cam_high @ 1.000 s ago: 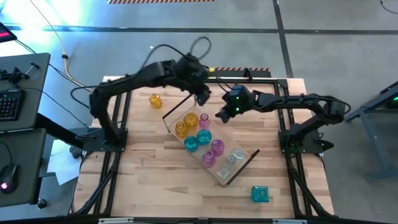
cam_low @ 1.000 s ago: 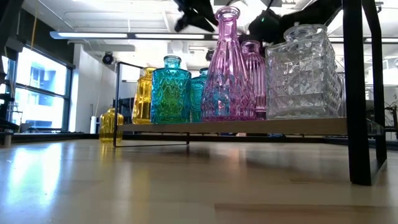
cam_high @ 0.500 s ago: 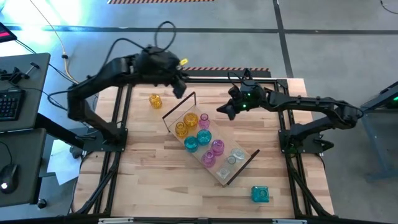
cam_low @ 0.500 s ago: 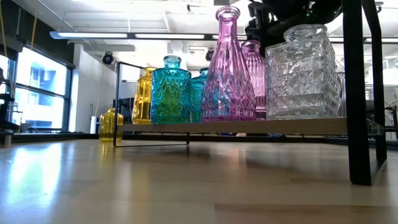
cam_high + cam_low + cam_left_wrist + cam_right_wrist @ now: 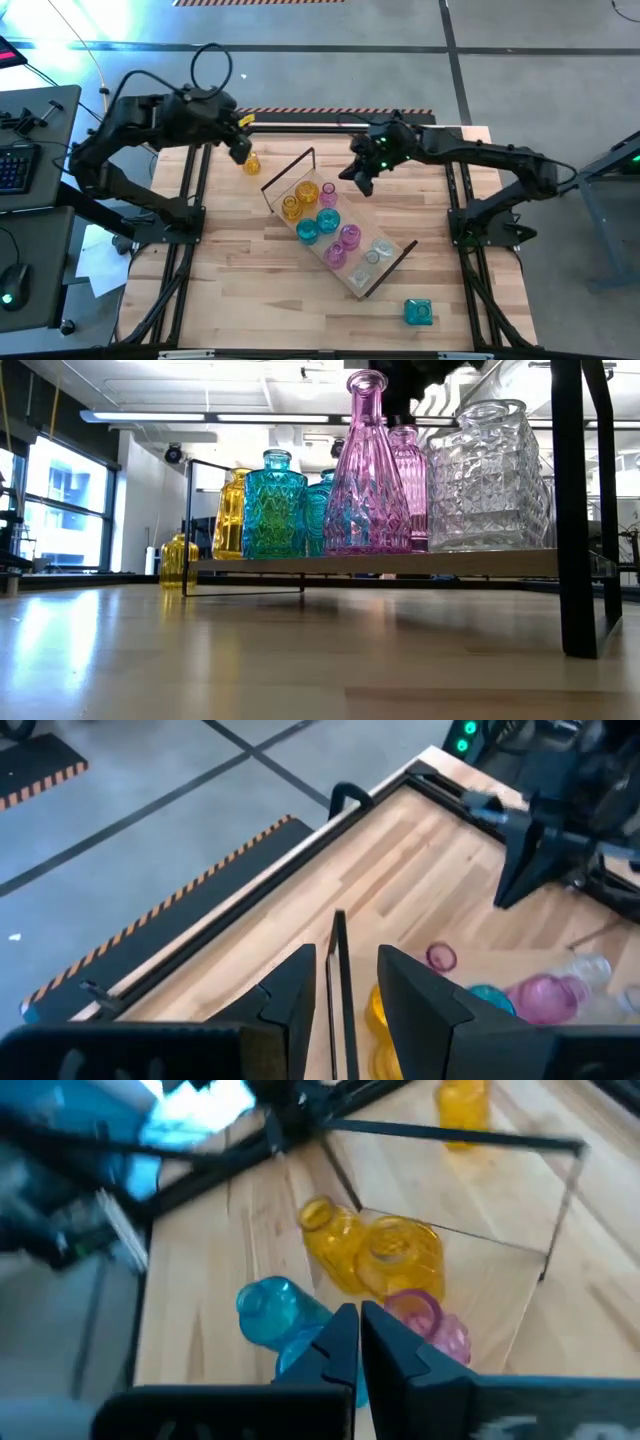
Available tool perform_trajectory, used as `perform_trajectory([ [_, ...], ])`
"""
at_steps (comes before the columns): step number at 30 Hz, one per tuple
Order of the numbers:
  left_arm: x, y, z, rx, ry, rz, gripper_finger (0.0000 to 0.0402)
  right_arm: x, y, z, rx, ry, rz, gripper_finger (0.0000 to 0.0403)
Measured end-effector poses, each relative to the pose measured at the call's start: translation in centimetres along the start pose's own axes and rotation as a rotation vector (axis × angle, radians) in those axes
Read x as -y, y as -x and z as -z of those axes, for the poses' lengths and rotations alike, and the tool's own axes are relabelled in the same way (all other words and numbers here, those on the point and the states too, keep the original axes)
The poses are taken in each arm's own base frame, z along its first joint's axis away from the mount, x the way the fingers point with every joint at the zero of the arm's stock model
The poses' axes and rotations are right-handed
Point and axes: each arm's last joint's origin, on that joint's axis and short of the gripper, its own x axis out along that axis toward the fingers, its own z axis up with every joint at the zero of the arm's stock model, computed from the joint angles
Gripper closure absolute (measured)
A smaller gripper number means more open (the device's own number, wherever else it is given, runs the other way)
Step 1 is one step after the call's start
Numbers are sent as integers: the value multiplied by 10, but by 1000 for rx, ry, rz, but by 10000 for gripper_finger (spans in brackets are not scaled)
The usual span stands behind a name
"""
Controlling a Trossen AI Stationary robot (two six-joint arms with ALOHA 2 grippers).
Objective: Sort vases onto shelf
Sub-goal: Adjust the pink crystal vases
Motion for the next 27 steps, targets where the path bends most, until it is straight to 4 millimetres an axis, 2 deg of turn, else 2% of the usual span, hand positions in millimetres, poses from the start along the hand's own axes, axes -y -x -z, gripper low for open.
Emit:
perform_trajectory([
  [4, -1, 9, 6, -19, -23, 27, 298, -18, -7, -24, -122, 183, -9, 403],
  [7, 1, 11, 10, -41, -46, 40, 298, -23, -16, -34, -229, 283, -16, 403],
  [10, 4, 13, 14, -69, -83, 52, 298, -24, -30, -37, -357, 394, -39, 402],
  [13, 7, 14, 17, -91, -98, 58, 298, -27, -41, -36, -468, 576, -84, 398],
  [17, 9, 15, 18, -86, -44, 50, 298, -21, -57, -30, -631, 768, -27, 400],
  [21, 11, 17, 19, -61, 4, 17, 298, -15, -67, -32, -665, 845, 91, 402],
  [27, 14, 19, 20, -40, 54, 3, 298, -14, -75, -35, -600, 945, -27, 402],
])
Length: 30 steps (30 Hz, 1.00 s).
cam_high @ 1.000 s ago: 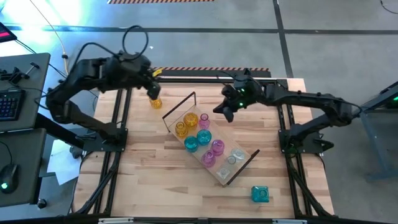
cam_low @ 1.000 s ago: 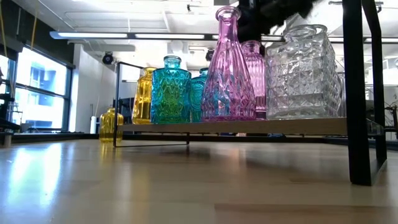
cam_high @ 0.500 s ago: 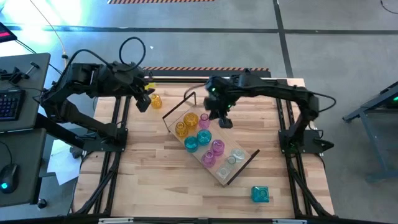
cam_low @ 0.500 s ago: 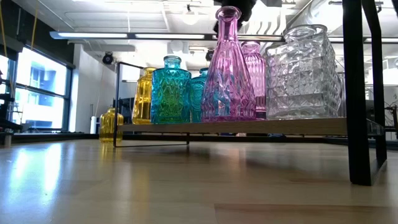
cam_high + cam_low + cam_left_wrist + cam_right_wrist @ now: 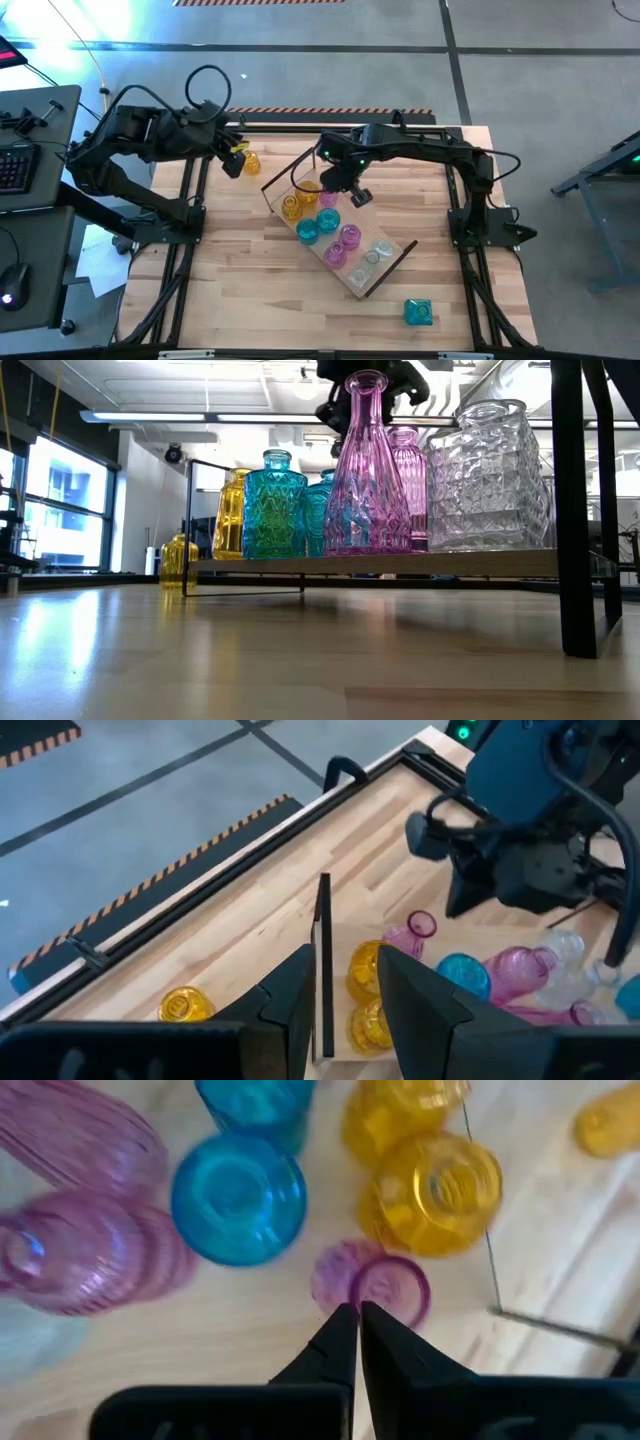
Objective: Sort vases onto shelf
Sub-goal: Adjust the pink crystal vases
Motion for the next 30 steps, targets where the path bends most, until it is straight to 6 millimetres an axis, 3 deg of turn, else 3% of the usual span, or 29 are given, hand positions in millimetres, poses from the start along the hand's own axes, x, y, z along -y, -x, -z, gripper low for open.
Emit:
perform_trajectory([
  [6, 2, 2, 1, 20, 5, -14, 298, 1, 0, 0, 19, 7, -16, 391],
  [18, 3, 2, 1, 26, -1, -17, 298, 8, -2, 3, 53, -35, -19, 264],
  [30, 3, 2, 2, 25, -3, -16, 298, 14, -41, 5, -18, -60, -98, 256],
])
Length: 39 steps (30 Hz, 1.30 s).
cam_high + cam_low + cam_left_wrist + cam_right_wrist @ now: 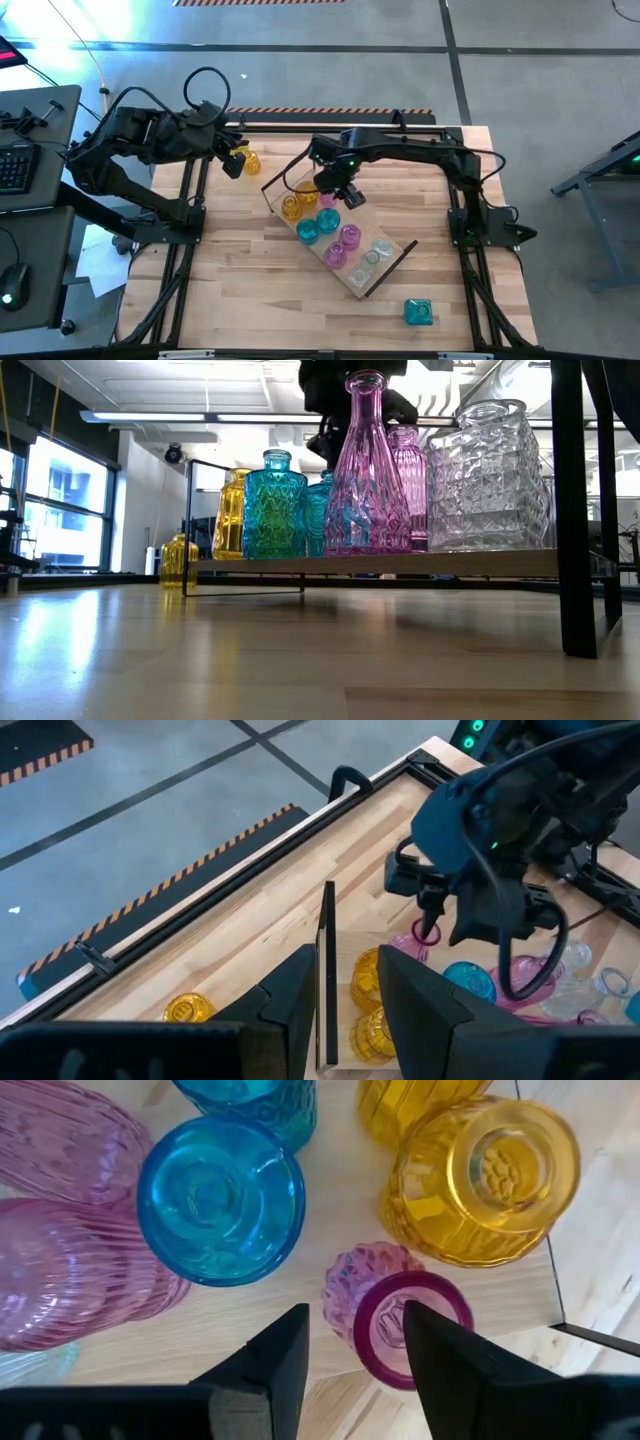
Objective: Sort vases onto shelf
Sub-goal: Adjust the pink crystal vases
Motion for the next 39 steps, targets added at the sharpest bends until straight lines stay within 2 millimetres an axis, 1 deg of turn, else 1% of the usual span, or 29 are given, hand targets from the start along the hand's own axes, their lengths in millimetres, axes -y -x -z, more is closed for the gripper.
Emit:
perform_trajectory([
  [6, 0, 0, 0, -1, 0, 2, 298, 4, -7, 1, -5, -33, -6, 257],
  [10, 0, 0, 0, -2, -14, 2, 298, 7, -8, 3, -7, -45, -7, 271],
  [13, 0, 0, 0, -2, -14, 2, 298, 8, -9, 3, -5, -43, -5, 297],
  [19, 0, 0, 0, -2, -15, 2, 298, 9, -8, 6, -24, -51, -6, 379],
  [21, 0, 0, 0, -2, -15, 2, 298, 9, -8, 7, -34, -48, -2, 393],
  [25, 0, 0, 0, -2, -16, 2, 298, 7, -8, 9, -58, -69, -17, 386],
  [29, 1, 1, 1, -3, -22, 9, 298, 4, -8, 12, -96, -88, -44, 397],
  [32, 3, 2, 2, -4, -29, 20, 298, 2, -8, 14, -120, -108, -66, 397],
  [39, 5, 4, 4, -5, -42, 35, 298, -10, -11, 10, -146, -127, -127, 401],
])
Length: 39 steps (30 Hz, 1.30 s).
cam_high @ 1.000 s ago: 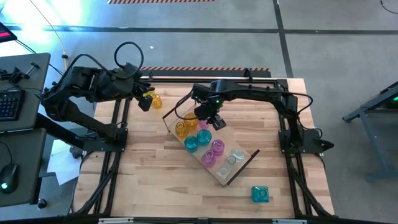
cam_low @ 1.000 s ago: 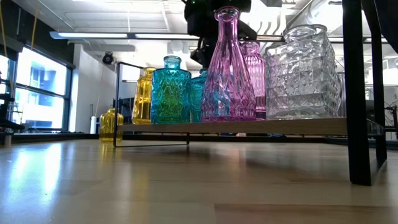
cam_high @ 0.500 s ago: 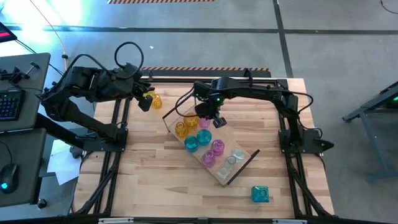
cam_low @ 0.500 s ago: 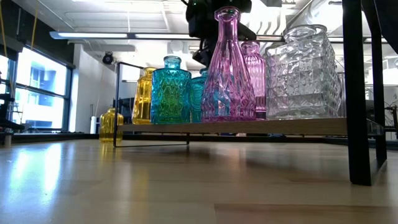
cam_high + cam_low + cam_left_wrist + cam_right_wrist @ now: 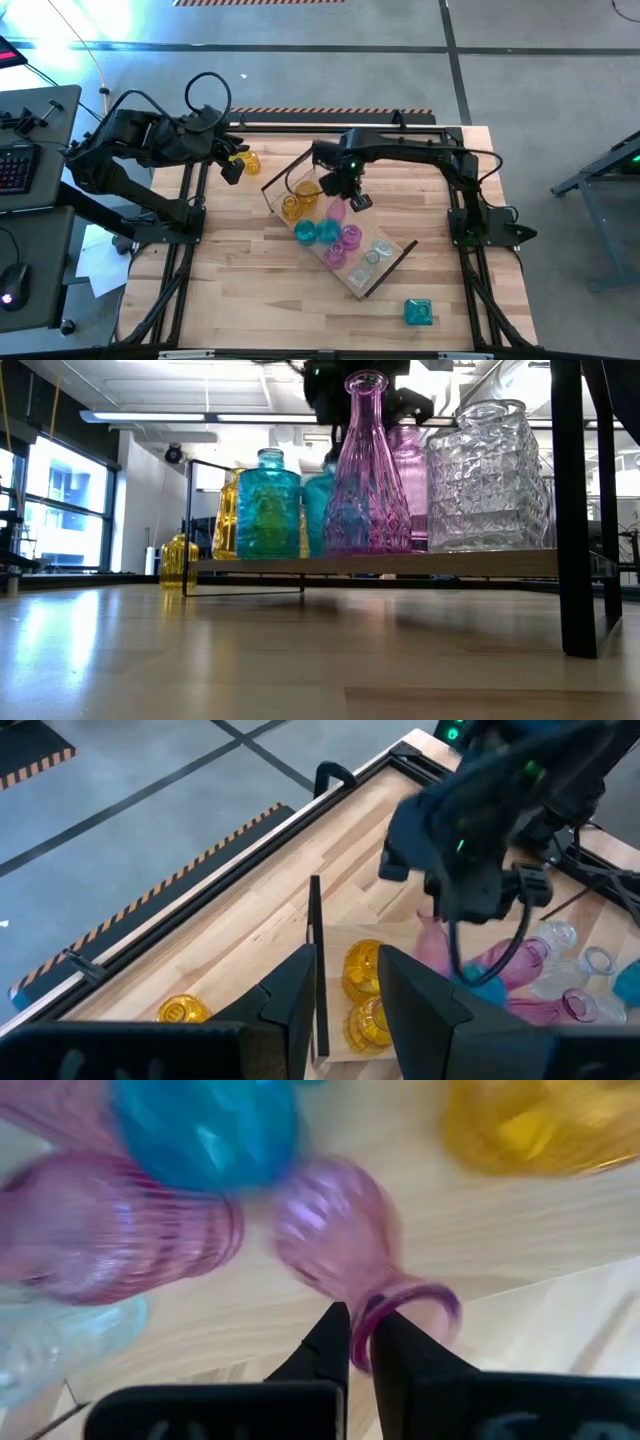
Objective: Sort vases onto shelf
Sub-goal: Adjust the pink crystal vases
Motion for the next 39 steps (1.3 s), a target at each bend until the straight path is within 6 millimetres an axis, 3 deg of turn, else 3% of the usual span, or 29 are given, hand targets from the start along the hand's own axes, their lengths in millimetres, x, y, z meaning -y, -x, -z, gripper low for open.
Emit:
perform_trajectory([
  [3, 1, 1, 1, 0, -4, 4, 298, -5, -9, -3, -30, 8, -33, 401],
  [6, 1, 1, 1, 0, -7, 7, 298, -8, -5, -6, -39, 23, 21, 402],
  [10, 1, 1, 1, 9, -7, -5, 298, 2, -3, -3, -58, 0, 124, 402],
  [16, 1, 1, 0, 12, -7, -9, 298, 12, 1, 5, -47, -83, 125, 402],
  [27, 4, -2, 0, 1, 27, -9, 298, 6, 0, 4, -95, -98, 143, 403],
  [31, 20, -14, 3, -91, 0, 63, 298, 6, 3, 4, -93, -123, 155, 403],
  [39, 71, -46, 20, -273, -80, 137, 298, -1, 17, 7, -75, -131, 186, 402],
])
